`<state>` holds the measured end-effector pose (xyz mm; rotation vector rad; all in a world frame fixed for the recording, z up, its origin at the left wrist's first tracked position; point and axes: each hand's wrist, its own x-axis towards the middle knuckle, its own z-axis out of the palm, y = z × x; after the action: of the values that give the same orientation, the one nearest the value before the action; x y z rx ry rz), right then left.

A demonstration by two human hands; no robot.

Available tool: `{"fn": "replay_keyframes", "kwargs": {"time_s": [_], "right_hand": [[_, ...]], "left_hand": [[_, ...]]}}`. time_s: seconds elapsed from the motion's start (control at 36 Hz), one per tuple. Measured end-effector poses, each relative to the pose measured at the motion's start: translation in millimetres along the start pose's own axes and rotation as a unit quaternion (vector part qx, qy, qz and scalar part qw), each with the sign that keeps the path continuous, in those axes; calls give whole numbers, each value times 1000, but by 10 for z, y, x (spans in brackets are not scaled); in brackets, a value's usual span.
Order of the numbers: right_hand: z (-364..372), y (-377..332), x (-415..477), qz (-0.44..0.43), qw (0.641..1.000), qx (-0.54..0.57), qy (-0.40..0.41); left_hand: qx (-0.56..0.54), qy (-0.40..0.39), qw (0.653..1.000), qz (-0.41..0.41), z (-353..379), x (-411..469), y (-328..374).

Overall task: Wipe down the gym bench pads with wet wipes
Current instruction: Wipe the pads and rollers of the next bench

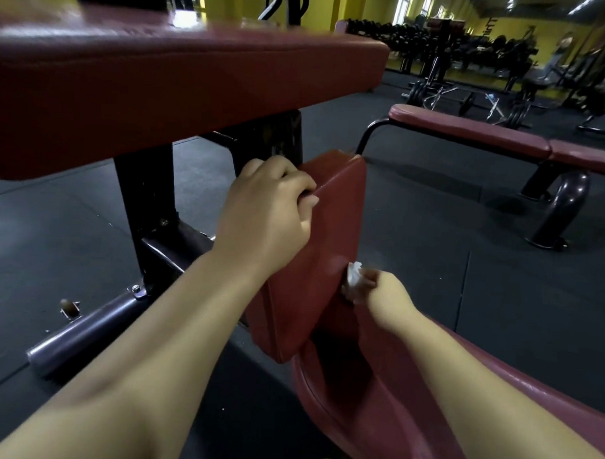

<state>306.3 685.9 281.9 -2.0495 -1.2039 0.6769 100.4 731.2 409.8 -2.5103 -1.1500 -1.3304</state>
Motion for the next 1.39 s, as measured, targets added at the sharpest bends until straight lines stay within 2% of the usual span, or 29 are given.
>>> {"fn": "replay_keyframes", "kwargs": {"time_s": [0.06, 0.17, 0.28, 0.33, 0.44, 0.56, 0.64, 0.72, 0.78, 0.89, 0.97, 1.03, 1.11, 1.25, 1.39], "right_hand": [[-47, -105, -215, -34, 999, -2, -13], [-169, -383, -591, -124, 987, -89, 49], [-299, -646, -828, -230, 962, -87, 116], [-354, -771, -899, -290, 940, -84, 160], [-400, -1117, -1018, -418, 876, -99, 218], [-300, -1447, -964, -504, 821, -147, 226], [-109, -1598, -808, -518, 809, -203, 188], [79, -1630, -717, -516, 817, -181, 181], [149, -1609, -705, -534, 806, -170, 189], [132, -1580, -726, -600, 748, -186, 215], [223, -1517, -776, -679, 678, -233, 154], [342, -1372, -816, -700, 653, -267, 113], [509, -1037, -856, -681, 653, -302, 134], [811, -627, -870, -662, 664, -301, 172], [968, -392, -882, -630, 668, -359, 167]], "left_hand": [[0, 4, 1000, -3, -19, -34, -15], [-33, -9, 999, -21, -91, -203, -106], [-68, -18, 998, -6, -223, -532, -171], [-67, -21, 998, 9, -282, -675, -218], [-90, -40, 995, -13, -391, -867, -351], [-95, -53, 993, -35, -464, -972, -422], [-89, -64, 992, -56, -501, -1014, -486], [-70, -63, 993, -66, -553, -1027, -590], [-60, -57, 994, -72, -608, -1022, -673], [-59, -46, 994, -77, -703, -985, -807], [-57, -37, 995, -78, -703, -937, -865], [-62, -37, 994, -82, -689, -905, -875], [-81, -34, 994, -71, -675, -863, -844], [-98, -67, 993, -4, -612, -795, -733], [-86, -82, 991, 57, -451, -749, -547]]}}
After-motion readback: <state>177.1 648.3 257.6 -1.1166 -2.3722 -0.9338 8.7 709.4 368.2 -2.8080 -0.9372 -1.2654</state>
